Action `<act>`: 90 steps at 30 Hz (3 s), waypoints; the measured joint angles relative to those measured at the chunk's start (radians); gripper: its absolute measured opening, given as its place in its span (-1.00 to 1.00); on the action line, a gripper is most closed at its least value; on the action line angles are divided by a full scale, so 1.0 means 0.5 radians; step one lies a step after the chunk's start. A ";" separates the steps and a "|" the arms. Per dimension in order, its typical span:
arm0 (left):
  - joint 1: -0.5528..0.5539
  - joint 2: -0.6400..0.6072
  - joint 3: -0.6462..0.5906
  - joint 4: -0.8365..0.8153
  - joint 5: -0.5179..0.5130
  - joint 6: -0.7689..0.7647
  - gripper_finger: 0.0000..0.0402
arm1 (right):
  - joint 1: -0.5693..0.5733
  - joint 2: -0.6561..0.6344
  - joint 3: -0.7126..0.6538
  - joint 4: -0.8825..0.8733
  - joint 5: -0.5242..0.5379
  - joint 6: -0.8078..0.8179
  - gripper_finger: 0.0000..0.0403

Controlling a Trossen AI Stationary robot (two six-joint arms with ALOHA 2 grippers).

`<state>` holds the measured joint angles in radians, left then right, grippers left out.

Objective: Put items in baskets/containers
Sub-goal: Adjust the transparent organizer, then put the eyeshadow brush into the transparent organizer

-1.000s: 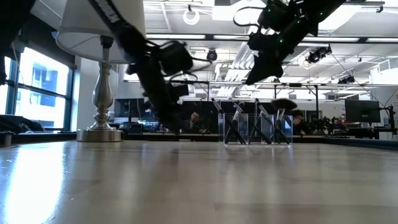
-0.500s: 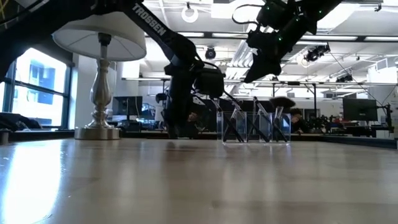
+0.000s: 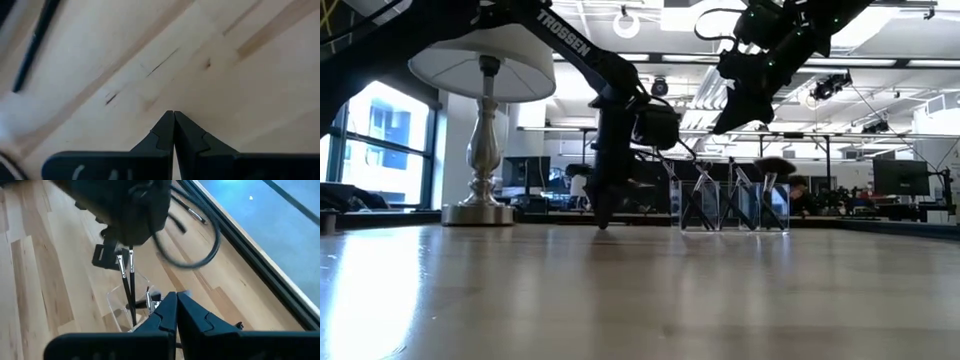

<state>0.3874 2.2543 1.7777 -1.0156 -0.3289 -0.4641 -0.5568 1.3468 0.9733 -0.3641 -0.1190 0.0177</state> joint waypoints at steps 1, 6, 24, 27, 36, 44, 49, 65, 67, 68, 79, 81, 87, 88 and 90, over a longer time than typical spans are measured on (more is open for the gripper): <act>0.011 0.000 0.007 -0.004 0.053 -0.039 -1.00 | 0.000 -0.001 0.000 0.000 -0.001 0.015 -0.99; 0.014 -0.001 0.009 0.004 0.114 -0.081 -1.00 | 0.001 -0.001 0.000 0.003 -0.001 0.047 -0.97; -0.320 -0.002 0.009 0.521 0.241 -0.394 -1.00 | 0.001 -0.001 0.000 0.005 -0.005 0.008 -0.99; -0.369 -0.002 0.009 0.553 0.177 -0.399 -1.00 | 0.002 -0.001 0.000 0.004 -0.009 0.003 -0.99; -0.438 -0.061 -0.175 0.602 0.071 -0.558 -1.00 | 0.001 -0.001 0.000 -0.030 0.016 -0.045 -0.99; -0.552 -0.282 -0.532 0.657 -0.046 -0.705 -1.00 | 0.002 -0.014 -0.001 -0.125 0.051 0.088 -0.99; -0.625 -0.541 -0.987 0.955 -0.055 -0.819 -1.00 | 0.011 -0.110 -0.001 -0.236 0.174 0.180 -0.99; -1.049 -1.485 -2.334 2.462 -0.275 -0.890 -1.00 | 0.233 -0.420 -0.001 -0.280 0.389 0.655 -1.00; -1.114 -1.512 -2.353 2.474 -0.281 -0.893 -1.00 | 0.297 -0.420 -0.001 -0.325 0.430 0.704 -1.00; -1.154 -1.519 -2.362 2.474 -0.296 -0.895 -1.00 | 0.332 -0.420 -0.001 -0.338 0.460 0.738 -1.00; -1.534 -1.534 -2.372 2.462 -0.514 -0.916 -1.00 | 0.763 -0.414 -0.001 -0.327 0.713 1.014 -1.00; -1.565 -1.534 -2.404 2.540 -0.508 -0.916 -1.00 | 0.820 -0.414 -0.001 -0.294 0.733 1.067 -1.00; -1.639 -1.617 -2.778 3.162 -0.459 -0.915 -1.00 | 0.947 -0.331 -0.001 -0.065 0.763 1.139 -1.00; -1.648 -1.627 -2.858 3.292 -0.450 -0.914 -1.00 | 0.958 -0.299 -0.001 -0.013 0.754 1.143 -1.00; -1.672 -1.653 -3.010 3.515 -0.428 -0.868 -1.00 | 0.975 -0.203 -0.001 0.087 0.711 1.173 -1.00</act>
<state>-0.4483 1.4278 0.2728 0.7420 -0.5428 -0.8979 -0.0693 1.2454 0.9730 -0.3208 0.2366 0.6042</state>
